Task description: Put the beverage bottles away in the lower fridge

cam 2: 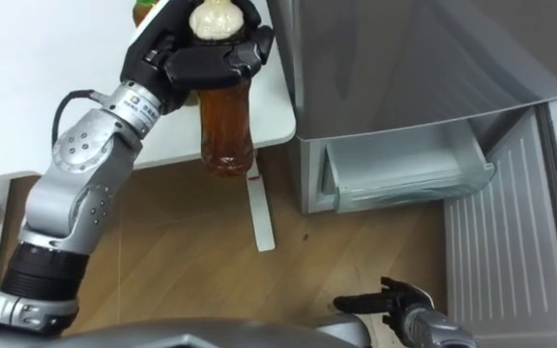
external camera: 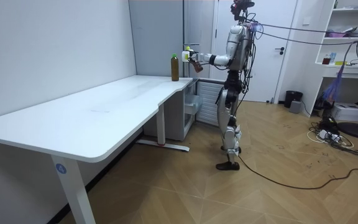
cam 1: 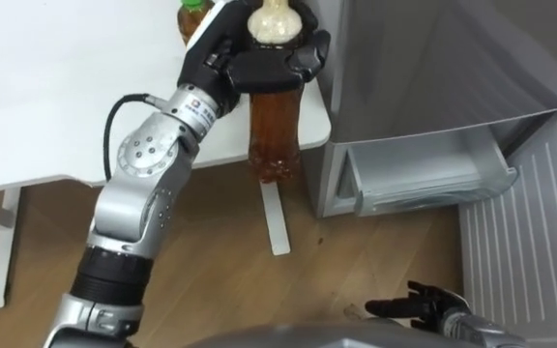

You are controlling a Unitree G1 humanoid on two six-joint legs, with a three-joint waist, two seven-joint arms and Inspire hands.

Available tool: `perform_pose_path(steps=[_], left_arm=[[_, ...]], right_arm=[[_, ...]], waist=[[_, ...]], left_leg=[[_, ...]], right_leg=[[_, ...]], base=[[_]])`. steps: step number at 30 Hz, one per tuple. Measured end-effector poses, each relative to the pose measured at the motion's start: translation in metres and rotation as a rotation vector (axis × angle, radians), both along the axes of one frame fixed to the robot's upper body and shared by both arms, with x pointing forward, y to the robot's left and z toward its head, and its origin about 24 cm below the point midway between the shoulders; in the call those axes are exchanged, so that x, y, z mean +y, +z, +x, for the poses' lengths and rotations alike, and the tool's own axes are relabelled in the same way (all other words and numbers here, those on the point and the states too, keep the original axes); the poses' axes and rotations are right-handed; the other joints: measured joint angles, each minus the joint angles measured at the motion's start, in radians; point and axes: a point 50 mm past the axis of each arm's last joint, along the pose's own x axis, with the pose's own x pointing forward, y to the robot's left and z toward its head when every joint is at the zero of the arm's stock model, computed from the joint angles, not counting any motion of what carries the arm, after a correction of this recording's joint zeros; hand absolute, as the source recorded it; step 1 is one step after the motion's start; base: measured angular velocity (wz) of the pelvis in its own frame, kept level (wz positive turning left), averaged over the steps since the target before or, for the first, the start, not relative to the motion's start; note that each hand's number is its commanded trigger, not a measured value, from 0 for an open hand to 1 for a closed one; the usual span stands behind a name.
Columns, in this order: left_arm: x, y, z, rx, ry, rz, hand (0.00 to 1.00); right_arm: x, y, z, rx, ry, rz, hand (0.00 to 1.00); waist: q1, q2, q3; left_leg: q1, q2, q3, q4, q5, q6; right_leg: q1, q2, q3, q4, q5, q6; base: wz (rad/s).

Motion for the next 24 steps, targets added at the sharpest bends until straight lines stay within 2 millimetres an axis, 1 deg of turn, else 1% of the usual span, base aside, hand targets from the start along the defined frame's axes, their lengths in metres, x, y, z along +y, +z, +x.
perform_pose_path(steps=[4, 7, 11, 14, 16, 21, 24], left_arm=[[-0.001, -0.001, -0.005, 0.004, -0.002, -0.014, 1.00], [-0.002, -0.002, -0.008, 0.005, -0.017, -0.023, 1.00], [-0.004, -0.002, -0.009, 0.003, -0.037, -0.022, 1.00], [-0.003, -0.002, -0.009, 0.004, -0.037, -0.022, 1.00], [-0.003, -0.004, -0.010, 0.009, -0.034, -0.022, 1.00], [-0.001, -0.008, -0.013, 0.021, -0.028, -0.018, 1.00], [0.002, -0.016, -0.018, 0.051, -0.020, -0.019, 1.00]], right_arm=[[0.001, 0.000, 0.000, 0.003, 0.014, -0.003, 0.00], [0.004, 0.000, 0.002, 0.001, 0.049, -0.009, 0.00], [0.010, 0.000, 0.007, -0.007, 0.117, -0.012, 0.00], [0.015, -0.001, 0.008, -0.011, 0.138, 0.002, 0.00], [0.016, -0.001, 0.008, -0.013, 0.143, 0.010, 0.00], [0.020, -0.001, 0.009, -0.008, 0.181, 0.040, 0.00], [0.025, -0.001, 0.011, -0.010, 0.203, 0.051, 0.00]], waist=[[0.005, -0.002, 0.0006], [0.017, -0.009, 0.0019], [0.030, -0.018, 0.0008], [0.031, -0.018, 0.0006], [0.041, -0.017, 0.0003], [0.081, -0.016, 0.0002], [0.085, -0.017, 0.0007]], left_leg=[[0.004, 0.000, -0.004, 0.002, 0.000, 0.000], [0.000, 0.000, -0.009, 0.002, 0.000, 0.000], [0.002, -0.001, -0.010, 0.003, 0.001, 0.001], [-0.004, -0.002, -0.025, 0.006, 0.001, 0.001], [-0.008, -0.002, -0.028, 0.010, 0.001, 0.001], [-0.017, -0.002, -0.037, 0.015, 0.001, 0.001], [-0.017, -0.002, -0.047, 0.016, 0.001, 0.001]], right_leg=[[0.008, 0.000, -0.006, 0.000, 0.000, 0.000], [0.006, 0.001, -0.007, 0.000, 0.000, 0.000], [0.008, 0.001, -0.007, 0.000, 0.000, 0.000], [0.011, 0.000, -0.022, -0.002, 0.000, 0.000], [0.009, 0.000, -0.028, -0.002, 0.000, 0.000], [0.007, -0.001, -0.041, -0.001, 0.000, 0.000], [0.012, -0.001, -0.056, -0.001, 0.000, 0.000]], base=[[0.05], [0.01], [0.00], [0.10], [0.08], [0.05], [0.08]])
